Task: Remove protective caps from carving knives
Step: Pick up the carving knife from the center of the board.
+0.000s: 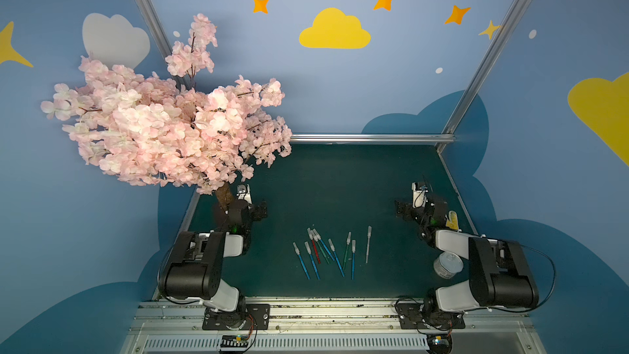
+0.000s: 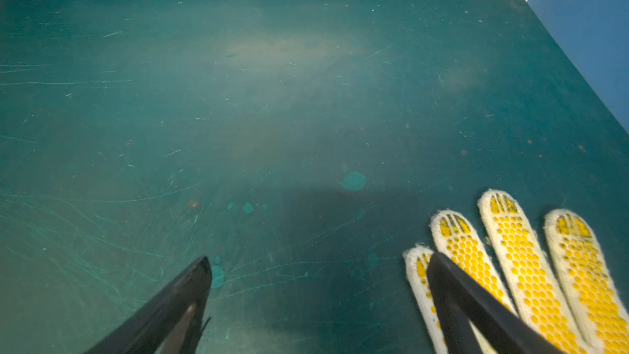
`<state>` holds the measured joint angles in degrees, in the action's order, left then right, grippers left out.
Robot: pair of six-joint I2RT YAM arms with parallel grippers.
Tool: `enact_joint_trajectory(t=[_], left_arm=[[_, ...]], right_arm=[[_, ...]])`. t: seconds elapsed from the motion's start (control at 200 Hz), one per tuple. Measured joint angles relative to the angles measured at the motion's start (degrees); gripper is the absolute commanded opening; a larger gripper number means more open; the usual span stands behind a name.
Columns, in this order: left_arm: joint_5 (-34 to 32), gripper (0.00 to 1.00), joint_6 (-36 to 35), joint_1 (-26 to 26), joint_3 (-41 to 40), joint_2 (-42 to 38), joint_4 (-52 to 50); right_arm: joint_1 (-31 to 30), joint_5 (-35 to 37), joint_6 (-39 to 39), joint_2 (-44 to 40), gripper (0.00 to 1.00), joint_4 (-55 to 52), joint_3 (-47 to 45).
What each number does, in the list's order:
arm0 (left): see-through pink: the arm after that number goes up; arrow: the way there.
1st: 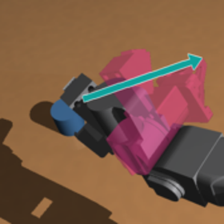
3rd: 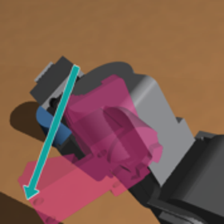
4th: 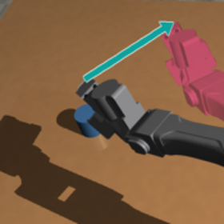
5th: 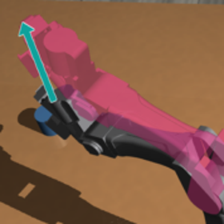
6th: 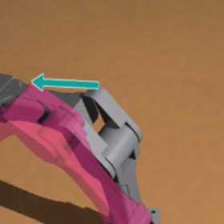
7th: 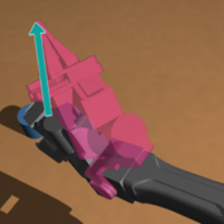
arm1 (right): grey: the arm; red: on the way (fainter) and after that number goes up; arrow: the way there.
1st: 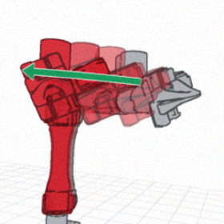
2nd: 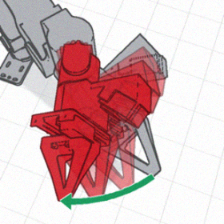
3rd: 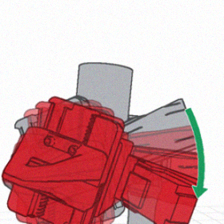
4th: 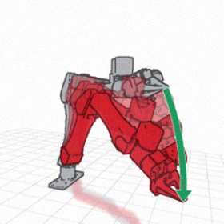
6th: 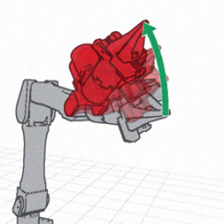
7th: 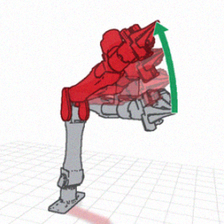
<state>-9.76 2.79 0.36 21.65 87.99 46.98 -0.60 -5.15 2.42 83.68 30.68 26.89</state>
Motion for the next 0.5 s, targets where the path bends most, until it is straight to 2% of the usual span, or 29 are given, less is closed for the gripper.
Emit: enact_joint_trajectory(t=[0.501], left_arm=[[3.17, 1.00, -1.14, -0.22, 0.00, 0.00, 0.04]], right_arm=[[0.09, -0.13, -0.02, 0.00, 0.99, 0.61, 0.00]])
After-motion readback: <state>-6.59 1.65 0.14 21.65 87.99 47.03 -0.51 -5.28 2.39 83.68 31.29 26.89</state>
